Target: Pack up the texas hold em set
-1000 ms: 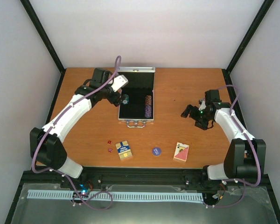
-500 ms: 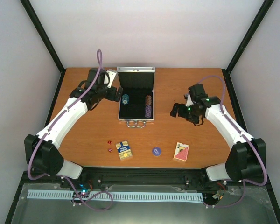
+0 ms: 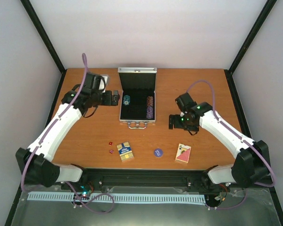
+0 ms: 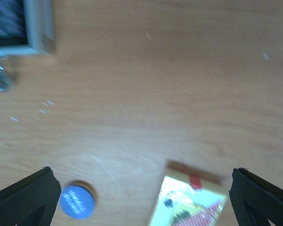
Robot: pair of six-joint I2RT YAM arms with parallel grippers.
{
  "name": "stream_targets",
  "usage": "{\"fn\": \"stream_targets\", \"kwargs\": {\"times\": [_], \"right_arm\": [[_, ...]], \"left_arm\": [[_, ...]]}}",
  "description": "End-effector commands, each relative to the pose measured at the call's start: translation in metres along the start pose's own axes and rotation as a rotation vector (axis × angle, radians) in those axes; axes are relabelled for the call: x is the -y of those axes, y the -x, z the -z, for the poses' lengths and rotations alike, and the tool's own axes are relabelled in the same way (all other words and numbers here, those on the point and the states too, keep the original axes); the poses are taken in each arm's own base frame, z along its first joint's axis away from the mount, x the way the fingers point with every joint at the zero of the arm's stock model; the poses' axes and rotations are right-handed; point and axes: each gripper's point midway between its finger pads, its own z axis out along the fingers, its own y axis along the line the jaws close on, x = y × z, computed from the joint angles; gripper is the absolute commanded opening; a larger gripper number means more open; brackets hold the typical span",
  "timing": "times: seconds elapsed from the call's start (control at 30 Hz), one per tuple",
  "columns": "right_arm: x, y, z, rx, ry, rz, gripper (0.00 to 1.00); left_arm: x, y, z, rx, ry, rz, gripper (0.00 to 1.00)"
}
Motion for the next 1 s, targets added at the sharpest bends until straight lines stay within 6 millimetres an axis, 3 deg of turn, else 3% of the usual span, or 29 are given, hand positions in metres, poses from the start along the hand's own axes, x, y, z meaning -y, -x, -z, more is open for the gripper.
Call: {"fn": "stream_targets", "kwargs": {"times": [0.0,0.13,0.3,0.4,0.53,0.97], "right_arm": [[0.043,-0.047,-0.006,-0.062,-0.208,-0.068,1.00],[0.055,-0.079,-0.015,-0.100,-0.225,-0.141,1.00],[0.047,-0.099,-0.024,-0.127,-0.228,-0.191,1.00],[0.033,-0.104,-0.034,-0.153,-0.208,-0.198,1.00],[0.029,-0.105,-0.045,-0.175,-0.212,-0.239,1.00],[0.051,-0.124,-0.057,-0.200,-0.299,-0.267,1.00]], "left_arm": [[-0.006,-0.005,0.025,0.015,0.020,0.085,1.00],[0.002,-0.014,0.023,-0.029,-0.030,0.091,0.99],[0.001,-0.020,0.017,-0.049,-0.032,0.030,0.99],[0.006,-0.021,0.017,-0.068,-0.057,0.008,0.99],[0.013,-0.019,0.022,-0.043,-0.098,0.005,0.99],[0.019,-0.031,0.024,-0.046,-0.150,0.021,0.98]]}}
